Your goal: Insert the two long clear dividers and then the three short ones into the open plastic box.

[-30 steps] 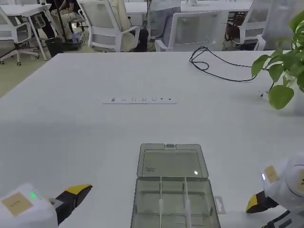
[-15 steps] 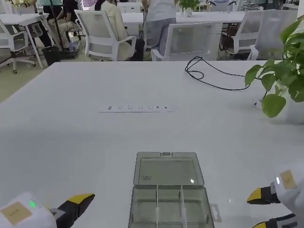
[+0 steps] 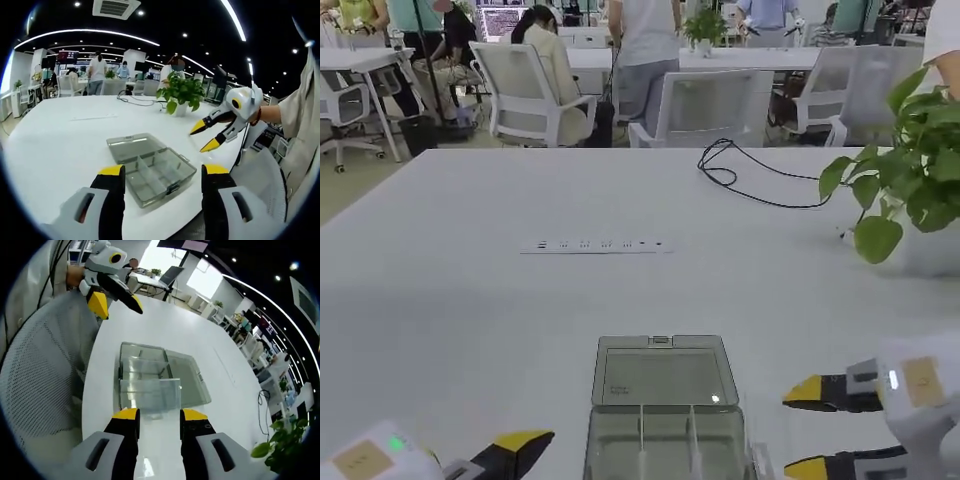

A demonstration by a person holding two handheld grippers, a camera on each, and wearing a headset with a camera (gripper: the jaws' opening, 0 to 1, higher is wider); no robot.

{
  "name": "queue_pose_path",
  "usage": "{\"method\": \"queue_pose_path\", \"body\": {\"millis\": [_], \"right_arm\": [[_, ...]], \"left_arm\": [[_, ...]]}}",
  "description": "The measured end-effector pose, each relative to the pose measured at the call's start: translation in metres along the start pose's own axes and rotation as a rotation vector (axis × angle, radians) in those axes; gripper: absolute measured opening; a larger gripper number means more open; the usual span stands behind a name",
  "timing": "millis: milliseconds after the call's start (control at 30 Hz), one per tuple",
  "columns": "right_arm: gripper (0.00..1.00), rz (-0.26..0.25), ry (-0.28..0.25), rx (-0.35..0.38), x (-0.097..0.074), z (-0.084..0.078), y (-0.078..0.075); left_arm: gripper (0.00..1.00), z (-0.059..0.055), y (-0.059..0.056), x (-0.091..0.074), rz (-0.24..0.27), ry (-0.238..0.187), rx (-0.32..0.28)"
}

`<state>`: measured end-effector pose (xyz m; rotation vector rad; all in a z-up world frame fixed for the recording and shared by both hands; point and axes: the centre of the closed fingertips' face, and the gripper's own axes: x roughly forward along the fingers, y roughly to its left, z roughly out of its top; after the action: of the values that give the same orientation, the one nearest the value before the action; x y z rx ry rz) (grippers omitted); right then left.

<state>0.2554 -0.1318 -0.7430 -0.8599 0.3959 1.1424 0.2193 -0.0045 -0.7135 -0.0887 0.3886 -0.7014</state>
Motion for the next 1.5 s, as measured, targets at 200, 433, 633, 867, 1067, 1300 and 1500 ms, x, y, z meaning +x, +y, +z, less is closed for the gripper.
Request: {"method": "queue_pose_path", "body": {"millis": [200,433,633,867,1067,1300,1500], "right_arm": [[0.32,0.005,-0.07,-0.039,0.007,0.033,0.01],[0.32,0.014,-0.135,-0.067,0.012,0.062,0.019],[0.32,0.026,-0.175,-0.094,0.015,0.08,0.026],[0.32,0.023,-0.203,-0.11,0.016,0.091,0.028],[0.32,0.014,-0.224,-0.121,0.016,0.099,0.027],[0.32,0.007,-0.227,-0.134,0.017,0.103,0.027],[0.32,-0.002,-0.222,-0.131,0.017,0.103,0.025]], "left_arm": [[0.48,0.005,-0.009,0.001,-0.035,-0.04,-0.035],[0.38,0.01,-0.018,0.001,-0.073,-0.08,-0.082],[0.28,0.012,-0.023,0.002,-0.099,-0.099,-0.123],[0.16,0.016,-0.025,0.002,-0.117,-0.123,-0.156],[0.08,0.018,-0.026,0.002,-0.13,-0.131,-0.189],[0.0,0.018,-0.029,0.002,-0.139,-0.122,-0.231],[0.0,0.017,-0.026,0.004,-0.129,-0.097,-0.358]]}}
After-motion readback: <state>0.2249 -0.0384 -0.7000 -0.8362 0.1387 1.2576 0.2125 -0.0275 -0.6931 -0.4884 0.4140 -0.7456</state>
